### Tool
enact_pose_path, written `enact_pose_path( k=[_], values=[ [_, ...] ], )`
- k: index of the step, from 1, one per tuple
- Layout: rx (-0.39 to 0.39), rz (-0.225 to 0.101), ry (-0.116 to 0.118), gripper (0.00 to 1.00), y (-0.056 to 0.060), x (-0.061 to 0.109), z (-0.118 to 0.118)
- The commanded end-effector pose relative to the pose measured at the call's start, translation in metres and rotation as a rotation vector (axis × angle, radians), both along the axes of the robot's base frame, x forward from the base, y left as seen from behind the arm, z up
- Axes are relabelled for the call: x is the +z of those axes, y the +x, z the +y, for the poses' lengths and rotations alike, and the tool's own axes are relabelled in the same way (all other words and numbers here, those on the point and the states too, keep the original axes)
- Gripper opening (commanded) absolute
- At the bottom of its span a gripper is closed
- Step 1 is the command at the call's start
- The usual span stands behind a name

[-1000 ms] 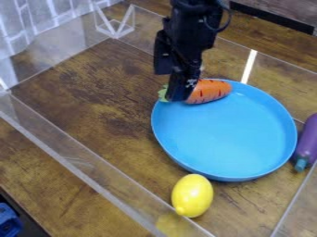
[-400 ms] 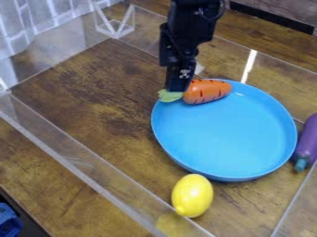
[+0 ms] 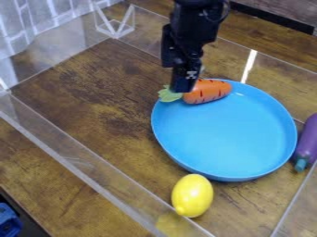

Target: Remove the carrot from the blue tray and put it on the table

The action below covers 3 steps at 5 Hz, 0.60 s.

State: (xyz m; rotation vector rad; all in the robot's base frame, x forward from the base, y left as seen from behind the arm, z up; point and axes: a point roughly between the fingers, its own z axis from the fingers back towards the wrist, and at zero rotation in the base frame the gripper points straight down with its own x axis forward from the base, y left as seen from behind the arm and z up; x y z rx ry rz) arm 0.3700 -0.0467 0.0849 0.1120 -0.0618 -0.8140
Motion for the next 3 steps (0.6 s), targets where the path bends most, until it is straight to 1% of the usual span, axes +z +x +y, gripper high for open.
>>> enact_pose_path(
  k=[1, 2, 3],
  values=[
    [0.021, -0.068, -0.011, 1.00, 0.008, 0.019, -0.013],
    [0.025, -0.072, -0.017, 1.00, 0.006, 0.015, -0.015],
    [0.014, -0.071, -0.021, 1.00, 0.016, 0.011, -0.015]
  ],
)
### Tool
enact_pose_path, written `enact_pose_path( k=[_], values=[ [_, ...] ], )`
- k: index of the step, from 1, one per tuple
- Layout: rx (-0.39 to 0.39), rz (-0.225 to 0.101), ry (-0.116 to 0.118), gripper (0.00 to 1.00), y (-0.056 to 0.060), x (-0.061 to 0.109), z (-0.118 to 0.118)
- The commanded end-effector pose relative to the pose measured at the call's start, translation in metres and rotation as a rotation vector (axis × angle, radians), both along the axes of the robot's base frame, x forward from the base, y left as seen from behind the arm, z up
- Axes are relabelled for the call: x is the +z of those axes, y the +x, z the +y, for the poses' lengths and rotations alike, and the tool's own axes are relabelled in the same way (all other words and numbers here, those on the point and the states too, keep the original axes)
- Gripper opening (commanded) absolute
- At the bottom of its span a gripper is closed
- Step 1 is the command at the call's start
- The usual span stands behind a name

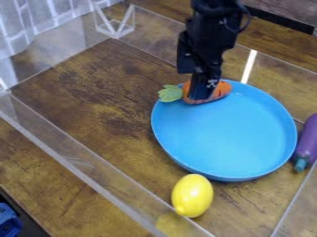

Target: Remove the carrot from the blue tray and put it on the table

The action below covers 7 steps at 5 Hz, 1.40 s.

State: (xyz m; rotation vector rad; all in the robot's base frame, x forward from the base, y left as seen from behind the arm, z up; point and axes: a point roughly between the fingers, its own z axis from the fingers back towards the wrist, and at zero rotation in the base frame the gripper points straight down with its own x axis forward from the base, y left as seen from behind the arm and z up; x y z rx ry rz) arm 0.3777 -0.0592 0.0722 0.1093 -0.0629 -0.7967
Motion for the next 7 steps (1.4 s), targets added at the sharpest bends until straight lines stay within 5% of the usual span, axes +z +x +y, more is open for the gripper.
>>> enact_pose_path(
  k=[1, 3, 4, 7],
  values=[
    [-0.014, -0.070, -0.020, 1.00, 0.019, 0.019, -0.002],
    [-0.092, -0.064, -0.024, 1.00, 0.022, 0.009, -0.001],
    [-0.135, -0.059, -0.018, 0.00, 0.022, 0.012, 0.001],
    [-0.050, -0.043, 0.016, 0.00, 0.024, 0.027, 0.005]
  ],
)
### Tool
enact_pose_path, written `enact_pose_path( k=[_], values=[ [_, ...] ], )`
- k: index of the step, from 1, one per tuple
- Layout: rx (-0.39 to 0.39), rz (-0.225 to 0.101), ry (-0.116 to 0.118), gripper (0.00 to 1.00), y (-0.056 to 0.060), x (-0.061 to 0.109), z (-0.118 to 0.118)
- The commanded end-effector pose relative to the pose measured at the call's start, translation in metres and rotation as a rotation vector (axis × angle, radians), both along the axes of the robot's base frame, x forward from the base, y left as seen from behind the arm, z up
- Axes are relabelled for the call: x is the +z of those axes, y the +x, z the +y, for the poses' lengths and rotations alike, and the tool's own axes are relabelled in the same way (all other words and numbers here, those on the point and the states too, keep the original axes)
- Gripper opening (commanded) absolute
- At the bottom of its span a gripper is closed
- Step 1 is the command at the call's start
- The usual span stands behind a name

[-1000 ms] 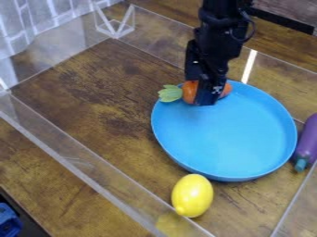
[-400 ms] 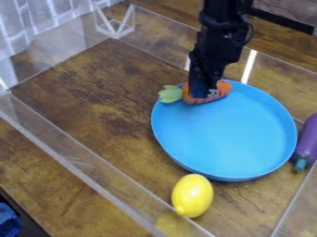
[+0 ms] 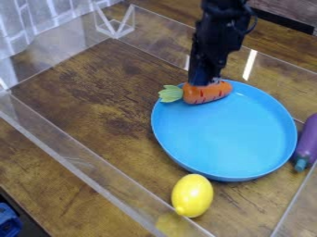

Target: Remove the carrot from the blue tray and put it on the table

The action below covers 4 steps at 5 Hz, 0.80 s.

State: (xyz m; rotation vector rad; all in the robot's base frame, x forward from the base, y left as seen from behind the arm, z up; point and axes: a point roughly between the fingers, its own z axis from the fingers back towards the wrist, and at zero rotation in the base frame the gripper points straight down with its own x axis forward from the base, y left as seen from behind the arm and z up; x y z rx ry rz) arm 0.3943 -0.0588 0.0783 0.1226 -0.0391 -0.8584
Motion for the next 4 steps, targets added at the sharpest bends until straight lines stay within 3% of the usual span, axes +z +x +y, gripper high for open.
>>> enact_pose_path(
  k=[1, 3, 4],
  values=[
    [0.012, -0.059, -0.002, 1.00, 0.012, 0.019, 0.003],
    [0.058, -0.053, 0.005, 1.00, 0.015, -0.005, 0.001],
    [0.096, -0.051, 0.006, 1.00, 0.029, -0.005, -0.002]
  ],
)
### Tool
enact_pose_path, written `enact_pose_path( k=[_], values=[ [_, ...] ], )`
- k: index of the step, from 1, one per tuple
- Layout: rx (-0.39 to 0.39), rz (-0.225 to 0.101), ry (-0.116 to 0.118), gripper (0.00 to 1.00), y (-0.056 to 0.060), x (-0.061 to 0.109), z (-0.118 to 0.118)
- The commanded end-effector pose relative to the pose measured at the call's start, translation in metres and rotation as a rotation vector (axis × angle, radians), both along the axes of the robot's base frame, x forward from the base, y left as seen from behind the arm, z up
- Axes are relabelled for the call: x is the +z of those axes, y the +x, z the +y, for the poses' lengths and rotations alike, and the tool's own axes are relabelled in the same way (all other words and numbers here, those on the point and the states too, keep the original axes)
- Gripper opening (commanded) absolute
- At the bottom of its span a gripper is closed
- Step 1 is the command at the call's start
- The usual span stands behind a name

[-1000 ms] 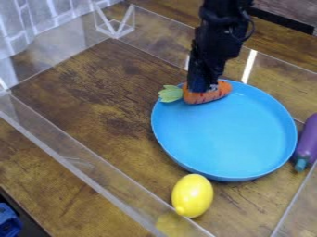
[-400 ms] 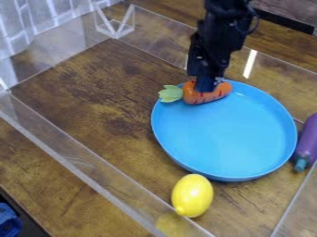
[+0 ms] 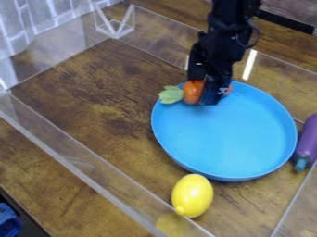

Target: Remove the carrot from the blue tray and put it on the table

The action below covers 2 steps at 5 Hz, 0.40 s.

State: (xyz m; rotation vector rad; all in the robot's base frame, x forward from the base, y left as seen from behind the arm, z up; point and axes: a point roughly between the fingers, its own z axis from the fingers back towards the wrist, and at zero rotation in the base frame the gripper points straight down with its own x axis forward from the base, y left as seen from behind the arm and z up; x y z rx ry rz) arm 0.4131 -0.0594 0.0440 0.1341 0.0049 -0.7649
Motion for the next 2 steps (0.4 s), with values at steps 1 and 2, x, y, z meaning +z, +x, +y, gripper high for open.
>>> enact_pose_path(
  k=[1, 2],
  values=[
    [0.037, -0.071, -0.003, 0.00, 0.021, 0.041, -0.002],
    [0.073, -0.066, 0.005, 1.00, 0.033, 0.045, -0.001]
  ],
)
